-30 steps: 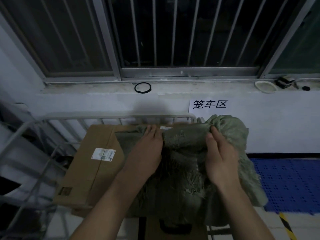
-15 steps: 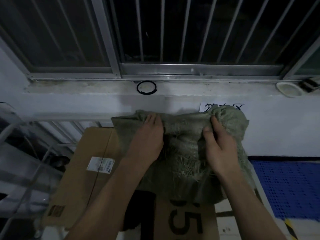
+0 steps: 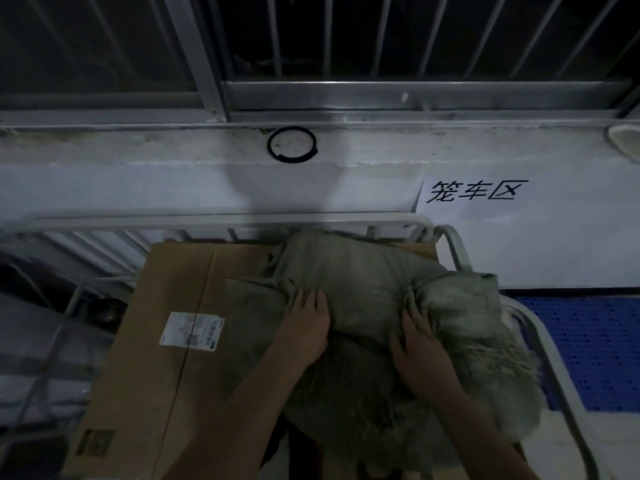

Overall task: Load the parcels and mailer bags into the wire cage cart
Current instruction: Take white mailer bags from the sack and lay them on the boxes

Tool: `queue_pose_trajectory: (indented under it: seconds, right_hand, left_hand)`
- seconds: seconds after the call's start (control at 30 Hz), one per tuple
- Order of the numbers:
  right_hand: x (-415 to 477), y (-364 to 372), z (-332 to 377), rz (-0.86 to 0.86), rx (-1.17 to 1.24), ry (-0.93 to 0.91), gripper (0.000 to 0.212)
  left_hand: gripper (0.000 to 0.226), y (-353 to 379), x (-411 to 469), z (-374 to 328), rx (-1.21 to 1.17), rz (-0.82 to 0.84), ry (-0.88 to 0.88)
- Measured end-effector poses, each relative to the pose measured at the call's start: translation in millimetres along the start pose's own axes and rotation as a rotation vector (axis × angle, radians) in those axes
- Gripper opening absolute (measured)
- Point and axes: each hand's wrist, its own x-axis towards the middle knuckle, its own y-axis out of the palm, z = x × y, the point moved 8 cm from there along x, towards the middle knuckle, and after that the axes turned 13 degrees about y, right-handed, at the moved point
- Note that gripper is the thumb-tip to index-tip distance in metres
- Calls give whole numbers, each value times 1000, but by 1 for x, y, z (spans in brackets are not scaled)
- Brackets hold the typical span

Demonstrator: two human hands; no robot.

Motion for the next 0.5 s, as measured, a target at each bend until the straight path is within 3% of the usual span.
queue_pose_trajectory:
  seconds: [0.2, 0.33, 0.5]
  right_hand:
    - [13, 20, -16, 7, -54, -11, 66]
    - [11, 11, -14, -105, -71, -15, 65]
    - [-8, -10, -11, -237, -14, -30, 63]
  left_hand:
    - [69, 40, 15, 4, -26, -7, -29]
    - [62, 14, 12, 7, 9, -110, -49]
    - [68, -16, -9, 8, 43, -94, -72]
